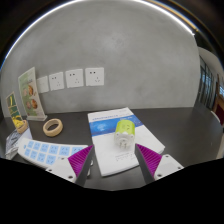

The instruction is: Unplug charger

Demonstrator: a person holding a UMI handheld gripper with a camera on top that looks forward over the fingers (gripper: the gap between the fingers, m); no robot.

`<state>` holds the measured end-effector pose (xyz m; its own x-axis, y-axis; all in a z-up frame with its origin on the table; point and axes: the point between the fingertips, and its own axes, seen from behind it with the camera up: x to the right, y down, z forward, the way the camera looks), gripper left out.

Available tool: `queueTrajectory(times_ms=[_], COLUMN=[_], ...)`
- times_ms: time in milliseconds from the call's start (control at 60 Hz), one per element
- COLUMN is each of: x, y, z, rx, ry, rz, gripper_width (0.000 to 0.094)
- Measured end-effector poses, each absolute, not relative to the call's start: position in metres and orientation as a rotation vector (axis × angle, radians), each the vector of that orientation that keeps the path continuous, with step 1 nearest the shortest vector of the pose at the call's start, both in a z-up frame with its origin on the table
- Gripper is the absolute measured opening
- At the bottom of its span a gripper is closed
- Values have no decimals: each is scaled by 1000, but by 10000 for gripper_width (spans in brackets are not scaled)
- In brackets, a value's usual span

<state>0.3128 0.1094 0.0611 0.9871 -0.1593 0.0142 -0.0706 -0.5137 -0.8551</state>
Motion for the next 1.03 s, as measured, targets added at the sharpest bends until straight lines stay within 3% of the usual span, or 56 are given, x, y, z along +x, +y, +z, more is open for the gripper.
queueTrajectory(times_ms=[333,383,533,800,933,1033], x=[195,179,151,184,238,290], y=[-57,-83,-150,-211,-228,-242], z=[94,94,87,78,84,66], rx=[-2084,-2083,-2096,-2064,-2022,-2064], ry=[84,86,78,78,19,32], rz=[-131,-128,-113,-132,-202,-228], gripper_width=[847,880,843,839,835,827])
